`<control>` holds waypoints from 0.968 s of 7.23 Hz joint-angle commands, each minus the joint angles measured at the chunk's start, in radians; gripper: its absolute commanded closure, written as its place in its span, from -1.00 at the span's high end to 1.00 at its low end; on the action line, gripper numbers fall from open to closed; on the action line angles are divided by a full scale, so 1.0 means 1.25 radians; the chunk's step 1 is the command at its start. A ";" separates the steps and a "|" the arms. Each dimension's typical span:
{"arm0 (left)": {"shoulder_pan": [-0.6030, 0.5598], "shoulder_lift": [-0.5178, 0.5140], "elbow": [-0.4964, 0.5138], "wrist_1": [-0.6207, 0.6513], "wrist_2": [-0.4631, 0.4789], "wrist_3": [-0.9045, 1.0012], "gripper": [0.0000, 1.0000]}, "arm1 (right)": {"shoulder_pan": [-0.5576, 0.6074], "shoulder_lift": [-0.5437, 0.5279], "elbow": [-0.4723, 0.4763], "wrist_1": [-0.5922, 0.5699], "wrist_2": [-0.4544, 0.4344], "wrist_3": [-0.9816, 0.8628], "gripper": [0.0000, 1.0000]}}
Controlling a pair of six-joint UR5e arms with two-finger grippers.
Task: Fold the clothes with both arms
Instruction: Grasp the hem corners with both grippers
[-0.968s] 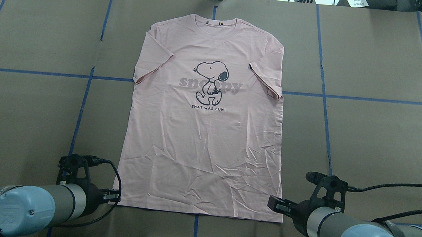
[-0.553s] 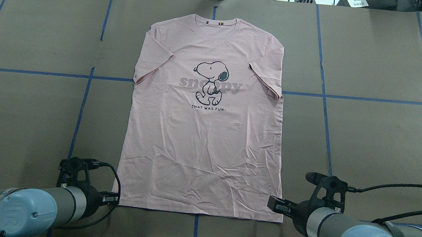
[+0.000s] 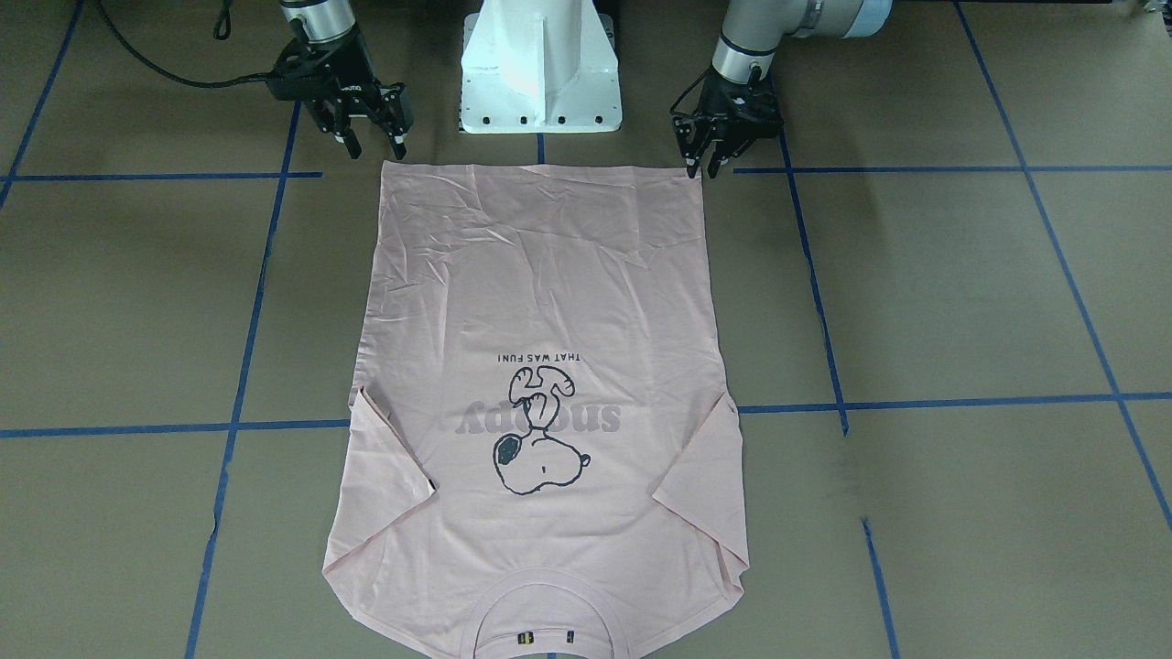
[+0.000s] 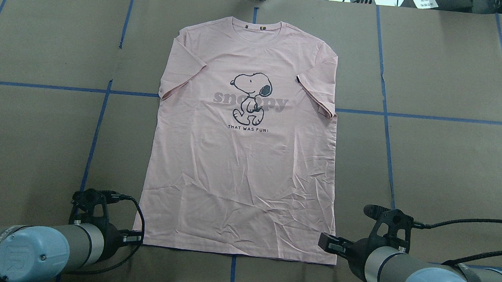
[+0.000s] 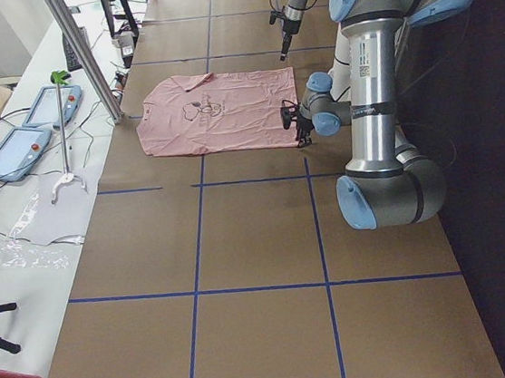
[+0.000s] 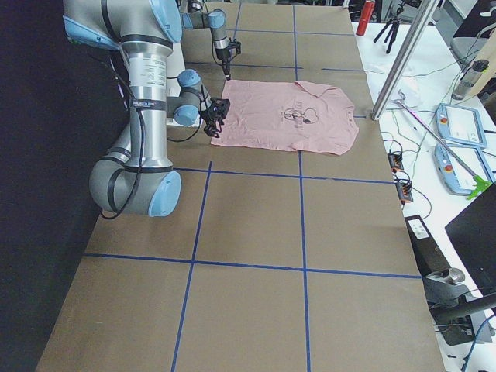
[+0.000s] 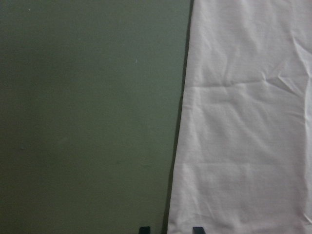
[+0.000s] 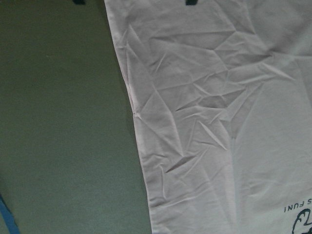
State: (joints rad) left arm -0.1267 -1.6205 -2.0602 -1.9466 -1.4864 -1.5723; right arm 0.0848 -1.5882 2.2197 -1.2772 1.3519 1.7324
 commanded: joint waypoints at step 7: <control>0.011 -0.009 0.012 -0.001 -0.002 0.000 -0.66 | 0.000 -0.001 0.000 -0.001 0.001 0.000 0.48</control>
State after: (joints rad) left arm -0.1167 -1.6279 -2.0468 -1.9480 -1.4890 -1.5723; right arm 0.0844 -1.5891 2.2197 -1.2774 1.3524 1.7319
